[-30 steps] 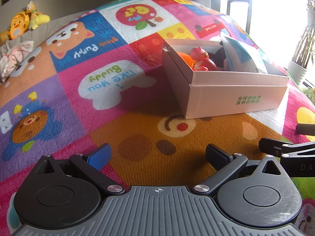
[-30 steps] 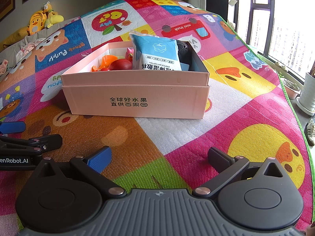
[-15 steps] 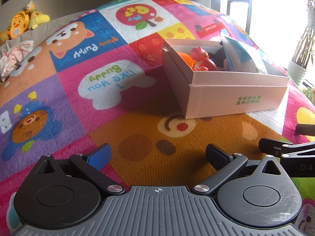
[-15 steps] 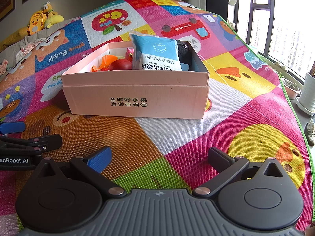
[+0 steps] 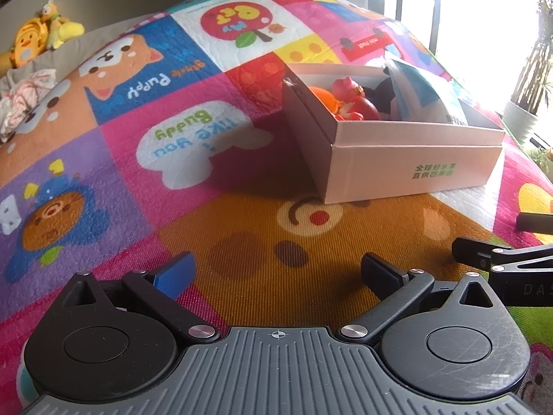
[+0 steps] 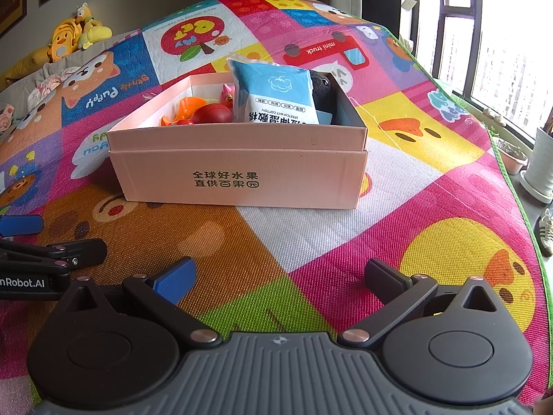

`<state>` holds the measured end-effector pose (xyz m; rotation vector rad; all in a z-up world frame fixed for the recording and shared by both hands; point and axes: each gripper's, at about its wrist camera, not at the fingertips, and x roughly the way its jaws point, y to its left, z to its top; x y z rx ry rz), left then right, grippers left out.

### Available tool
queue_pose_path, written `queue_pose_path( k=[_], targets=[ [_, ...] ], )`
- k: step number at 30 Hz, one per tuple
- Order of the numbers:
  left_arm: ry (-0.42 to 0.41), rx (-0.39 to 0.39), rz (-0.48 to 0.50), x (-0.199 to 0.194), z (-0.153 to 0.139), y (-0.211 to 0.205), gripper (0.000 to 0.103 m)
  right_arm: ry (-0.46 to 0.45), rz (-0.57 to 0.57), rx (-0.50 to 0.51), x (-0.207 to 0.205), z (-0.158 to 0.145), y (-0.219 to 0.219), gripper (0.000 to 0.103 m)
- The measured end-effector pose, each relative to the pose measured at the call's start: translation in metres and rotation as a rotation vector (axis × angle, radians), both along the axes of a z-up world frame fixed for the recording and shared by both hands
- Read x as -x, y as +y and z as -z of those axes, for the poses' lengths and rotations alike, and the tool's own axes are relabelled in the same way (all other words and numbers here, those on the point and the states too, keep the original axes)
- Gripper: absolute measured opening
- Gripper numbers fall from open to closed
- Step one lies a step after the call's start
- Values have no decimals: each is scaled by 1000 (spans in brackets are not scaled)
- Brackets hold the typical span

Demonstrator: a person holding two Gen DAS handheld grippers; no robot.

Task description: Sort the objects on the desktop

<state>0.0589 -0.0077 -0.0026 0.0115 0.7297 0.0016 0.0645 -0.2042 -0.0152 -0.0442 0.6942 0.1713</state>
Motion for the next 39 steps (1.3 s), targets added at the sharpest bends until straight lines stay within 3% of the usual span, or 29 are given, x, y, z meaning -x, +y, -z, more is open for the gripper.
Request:
queue_pose_path(
  k=[39],
  targets=[
    [-19,2,-4,4,2,0,103,0,0,1,-1,0,0,103]
  ],
)
